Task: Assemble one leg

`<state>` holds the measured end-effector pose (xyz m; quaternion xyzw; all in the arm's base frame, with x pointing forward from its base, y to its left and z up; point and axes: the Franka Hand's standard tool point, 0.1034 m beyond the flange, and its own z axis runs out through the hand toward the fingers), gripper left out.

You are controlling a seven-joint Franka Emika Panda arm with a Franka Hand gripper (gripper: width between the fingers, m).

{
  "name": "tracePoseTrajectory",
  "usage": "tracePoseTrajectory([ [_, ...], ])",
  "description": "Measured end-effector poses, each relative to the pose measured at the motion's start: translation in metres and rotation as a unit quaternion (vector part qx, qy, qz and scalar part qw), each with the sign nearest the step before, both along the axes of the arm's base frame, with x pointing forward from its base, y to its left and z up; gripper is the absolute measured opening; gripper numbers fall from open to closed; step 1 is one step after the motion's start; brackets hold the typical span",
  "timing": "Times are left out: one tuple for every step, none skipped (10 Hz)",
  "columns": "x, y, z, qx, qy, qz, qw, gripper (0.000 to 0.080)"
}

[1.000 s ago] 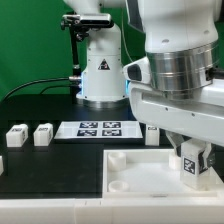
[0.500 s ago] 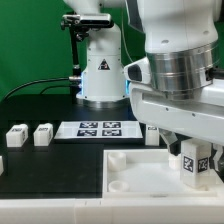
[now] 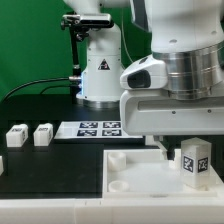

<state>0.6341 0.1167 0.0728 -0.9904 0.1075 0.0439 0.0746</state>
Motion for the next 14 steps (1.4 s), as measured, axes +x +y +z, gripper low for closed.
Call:
tracePoseTrajectory([
  [0.0004, -0.0004, 0.0006, -0.002, -0.011, 0.066, 0.998, 0.0649],
  [0.001, -0.0019, 0.0009, -0.001, -0.022, 0.139, 0.99, 0.0649],
  [0.0012, -0.0027, 0.0013, 0.002, -0.026, 0.171, 0.985, 0.0649],
  [0.0015, -0.0055, 0.0013, 0.006, -0.035, 0.239, 0.97, 0.0649],
  [0.0018, -0.0073, 0.0013, 0.01, -0.043, 0.289, 0.956, 0.0649],
  [0.0018, -0.0081, 0.0011, 0.012, -0.049, 0.333, 0.941, 0.0649],
  [0.0021, -0.0092, 0.0011, 0.015, -0.056, 0.376, 0.925, 0.0649],
  [0.0021, -0.0092, 0.0009, 0.015, -0.054, 0.367, 0.928, 0.0649],
  [0.002, -0.0093, 0.0008, 0.015, -0.054, 0.367, 0.929, 0.0475],
  [0.002, -0.0094, 0.0007, 0.015, -0.054, 0.367, 0.929, 0.0475],
  [0.002, -0.0094, 0.0007, 0.015, -0.054, 0.367, 0.929, 0.0475],
  [0.002, -0.0094, 0.0007, 0.015, -0.054, 0.367, 0.929, 0.0291],
  [0.002, -0.0094, 0.0007, 0.014, -0.053, 0.357, 0.933, 0.0291],
  [0.002, -0.0093, 0.0006, 0.013, -0.051, 0.342, 0.938, 0.0291],
])
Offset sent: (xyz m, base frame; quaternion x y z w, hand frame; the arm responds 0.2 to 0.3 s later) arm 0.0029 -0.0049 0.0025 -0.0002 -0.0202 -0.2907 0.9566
